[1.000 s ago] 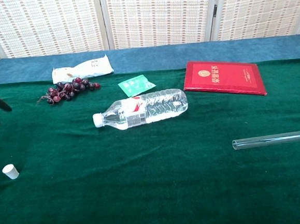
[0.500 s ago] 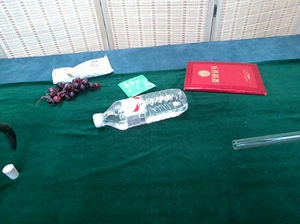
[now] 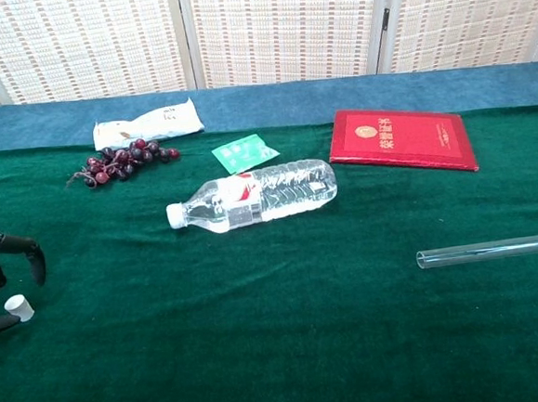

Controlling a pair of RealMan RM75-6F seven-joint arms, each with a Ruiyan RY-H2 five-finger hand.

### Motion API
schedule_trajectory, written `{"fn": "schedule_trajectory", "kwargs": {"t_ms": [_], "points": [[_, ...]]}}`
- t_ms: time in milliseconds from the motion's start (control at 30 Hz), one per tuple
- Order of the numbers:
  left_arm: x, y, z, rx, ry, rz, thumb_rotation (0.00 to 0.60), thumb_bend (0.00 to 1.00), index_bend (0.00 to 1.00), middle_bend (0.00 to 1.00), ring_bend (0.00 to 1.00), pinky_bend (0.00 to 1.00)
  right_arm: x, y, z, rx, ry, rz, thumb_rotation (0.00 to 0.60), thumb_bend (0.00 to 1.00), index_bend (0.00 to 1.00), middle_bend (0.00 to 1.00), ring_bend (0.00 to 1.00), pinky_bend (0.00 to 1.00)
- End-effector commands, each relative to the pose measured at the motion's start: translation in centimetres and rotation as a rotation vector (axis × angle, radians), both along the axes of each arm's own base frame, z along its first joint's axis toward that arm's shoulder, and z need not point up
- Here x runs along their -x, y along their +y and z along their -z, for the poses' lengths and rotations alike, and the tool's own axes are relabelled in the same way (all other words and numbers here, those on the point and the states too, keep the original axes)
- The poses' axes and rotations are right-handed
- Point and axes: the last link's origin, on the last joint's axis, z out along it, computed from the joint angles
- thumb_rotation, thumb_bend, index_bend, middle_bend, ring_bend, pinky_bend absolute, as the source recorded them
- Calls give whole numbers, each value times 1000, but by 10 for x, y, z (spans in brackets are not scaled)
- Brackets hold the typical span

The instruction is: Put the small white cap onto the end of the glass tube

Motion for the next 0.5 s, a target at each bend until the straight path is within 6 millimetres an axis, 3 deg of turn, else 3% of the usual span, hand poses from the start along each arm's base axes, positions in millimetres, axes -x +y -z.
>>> {"fn": "schedule_trajectory", "kwargs": {"t_ms": [33,500], "points": [[2,0,0,1,7,-7,600,338,471,1000,926,949,0,-1,0,0,-2,3,473,503,0,51,28,0],[9,3,4,3,25,-31,600,345,493,1000,926,949,0,-3,2,-5,-3,5,473,503,0,51,27,0]]}}
